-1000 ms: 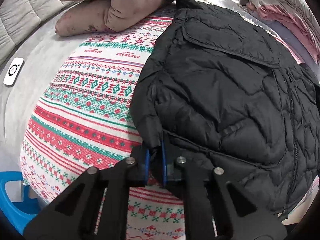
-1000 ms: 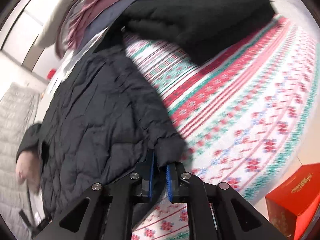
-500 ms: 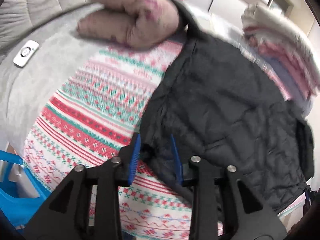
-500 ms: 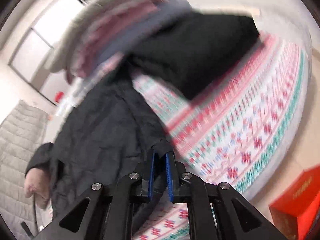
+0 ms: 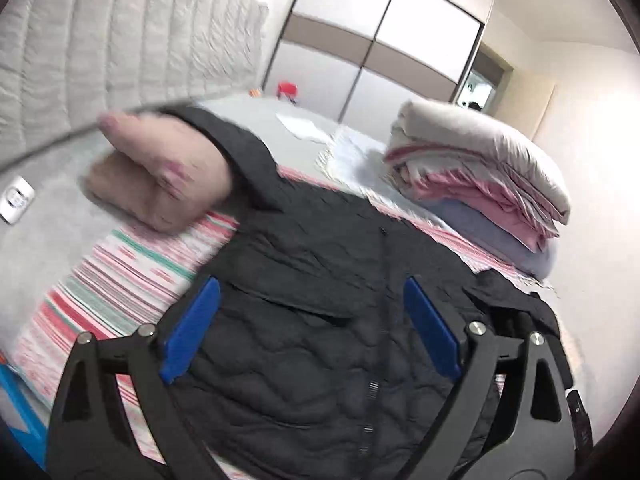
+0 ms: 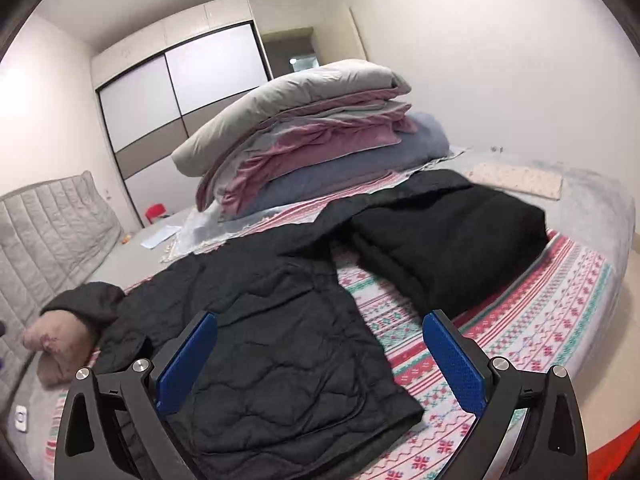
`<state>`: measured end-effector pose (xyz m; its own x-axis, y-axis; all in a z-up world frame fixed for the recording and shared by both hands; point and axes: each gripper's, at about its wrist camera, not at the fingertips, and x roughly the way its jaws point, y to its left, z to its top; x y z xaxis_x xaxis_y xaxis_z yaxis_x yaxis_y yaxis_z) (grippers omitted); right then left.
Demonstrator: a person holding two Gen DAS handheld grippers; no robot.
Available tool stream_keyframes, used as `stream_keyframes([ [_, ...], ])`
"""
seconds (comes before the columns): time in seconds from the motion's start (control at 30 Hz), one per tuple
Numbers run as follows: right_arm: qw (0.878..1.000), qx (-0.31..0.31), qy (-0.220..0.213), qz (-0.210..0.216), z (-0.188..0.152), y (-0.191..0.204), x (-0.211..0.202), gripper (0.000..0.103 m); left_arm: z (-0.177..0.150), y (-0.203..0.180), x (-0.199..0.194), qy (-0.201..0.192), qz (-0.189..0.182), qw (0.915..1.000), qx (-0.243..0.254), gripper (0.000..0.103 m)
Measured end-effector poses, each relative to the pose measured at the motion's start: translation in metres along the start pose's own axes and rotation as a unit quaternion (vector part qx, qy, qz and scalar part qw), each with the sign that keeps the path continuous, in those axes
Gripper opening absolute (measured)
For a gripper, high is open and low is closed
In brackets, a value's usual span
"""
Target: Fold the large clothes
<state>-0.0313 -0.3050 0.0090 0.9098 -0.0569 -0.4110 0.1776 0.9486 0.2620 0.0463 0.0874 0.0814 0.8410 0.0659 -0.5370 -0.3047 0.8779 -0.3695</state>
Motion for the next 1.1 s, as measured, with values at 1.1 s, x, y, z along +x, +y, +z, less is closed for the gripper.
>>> stream_keyframes([
  [1.1, 0.928, 0.36, 0.094, -0.034, 0.155, -0.248, 0.316, 0.087, -0.038, -0.053, 0.184, 0.174, 0.028, 0.9822, 0.065, 0.093],
])
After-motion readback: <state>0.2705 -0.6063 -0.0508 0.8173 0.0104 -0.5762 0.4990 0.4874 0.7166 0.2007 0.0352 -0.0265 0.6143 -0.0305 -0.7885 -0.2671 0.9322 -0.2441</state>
